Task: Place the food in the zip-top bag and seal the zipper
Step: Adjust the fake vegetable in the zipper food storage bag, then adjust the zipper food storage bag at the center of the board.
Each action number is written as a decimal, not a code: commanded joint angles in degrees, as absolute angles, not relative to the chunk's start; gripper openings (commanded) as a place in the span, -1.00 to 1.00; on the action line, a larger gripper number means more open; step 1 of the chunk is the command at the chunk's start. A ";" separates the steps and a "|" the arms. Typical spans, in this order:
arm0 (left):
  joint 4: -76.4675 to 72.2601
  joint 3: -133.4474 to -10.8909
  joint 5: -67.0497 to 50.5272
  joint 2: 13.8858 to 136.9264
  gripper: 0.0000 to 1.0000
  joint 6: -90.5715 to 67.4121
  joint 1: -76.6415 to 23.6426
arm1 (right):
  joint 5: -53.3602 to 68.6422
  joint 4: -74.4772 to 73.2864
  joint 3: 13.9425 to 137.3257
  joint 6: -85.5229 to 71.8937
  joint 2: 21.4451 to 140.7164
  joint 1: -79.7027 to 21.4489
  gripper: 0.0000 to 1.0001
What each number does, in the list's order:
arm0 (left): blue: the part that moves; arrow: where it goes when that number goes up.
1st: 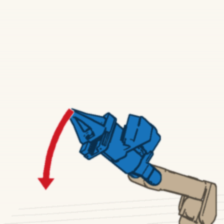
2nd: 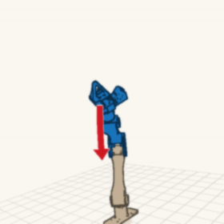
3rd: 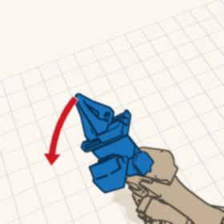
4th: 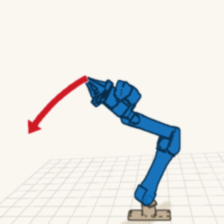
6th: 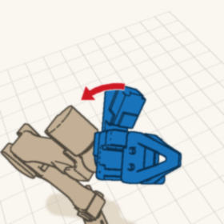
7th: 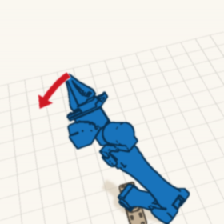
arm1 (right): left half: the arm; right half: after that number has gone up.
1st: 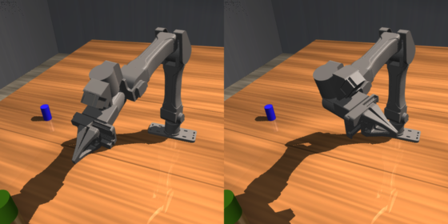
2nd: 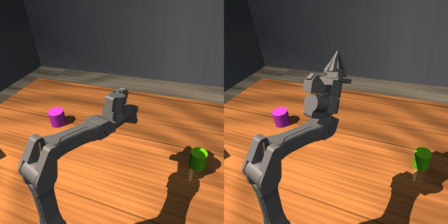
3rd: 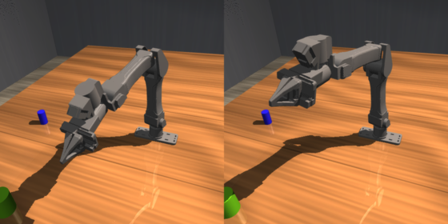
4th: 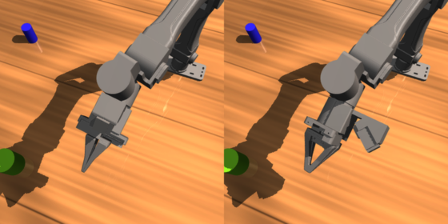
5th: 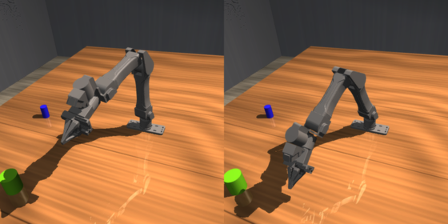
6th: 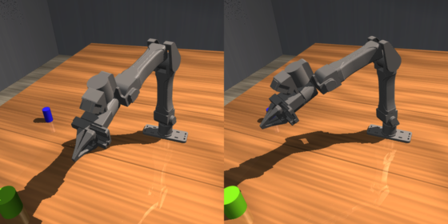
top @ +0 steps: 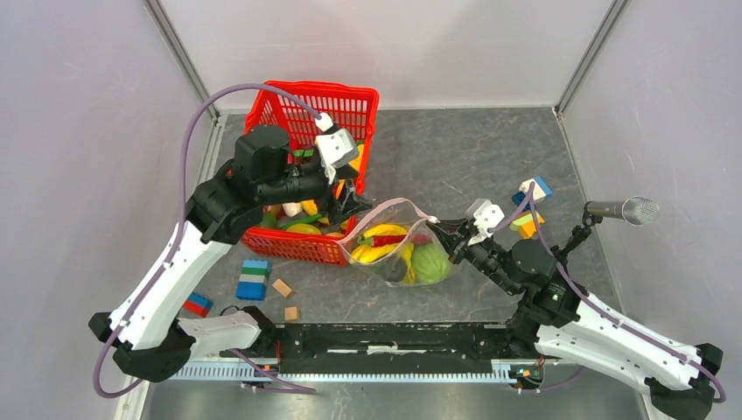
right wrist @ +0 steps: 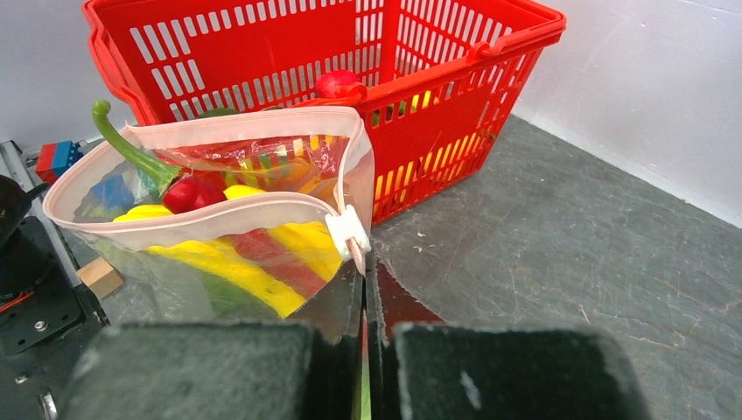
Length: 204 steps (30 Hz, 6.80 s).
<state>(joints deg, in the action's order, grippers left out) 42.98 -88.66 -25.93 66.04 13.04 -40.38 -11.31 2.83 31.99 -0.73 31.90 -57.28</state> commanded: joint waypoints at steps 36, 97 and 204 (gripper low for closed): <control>57.83 -75.35 -19.67 58.44 0.34 1.76 -44.38 | -13.22 5.62 34.24 -2.64 32.73 -57.48 -1.00; 10.99 -49.97 -11.07 54.39 -0.95 -22.13 -53.71 | -13.51 6.60 33.22 -4.15 29.27 -57.47 -1.00; 6.52 -49.98 -12.00 49.39 0.89 -9.52 -64.17 | -23.04 4.31 39.66 -8.30 14.58 -57.47 -1.00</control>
<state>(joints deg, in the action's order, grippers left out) 10.90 -49.52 -6.37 49.15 -9.98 -64.14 -23.18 -1.19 38.39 -8.51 14.85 -57.39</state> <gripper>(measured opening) 0.982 0.006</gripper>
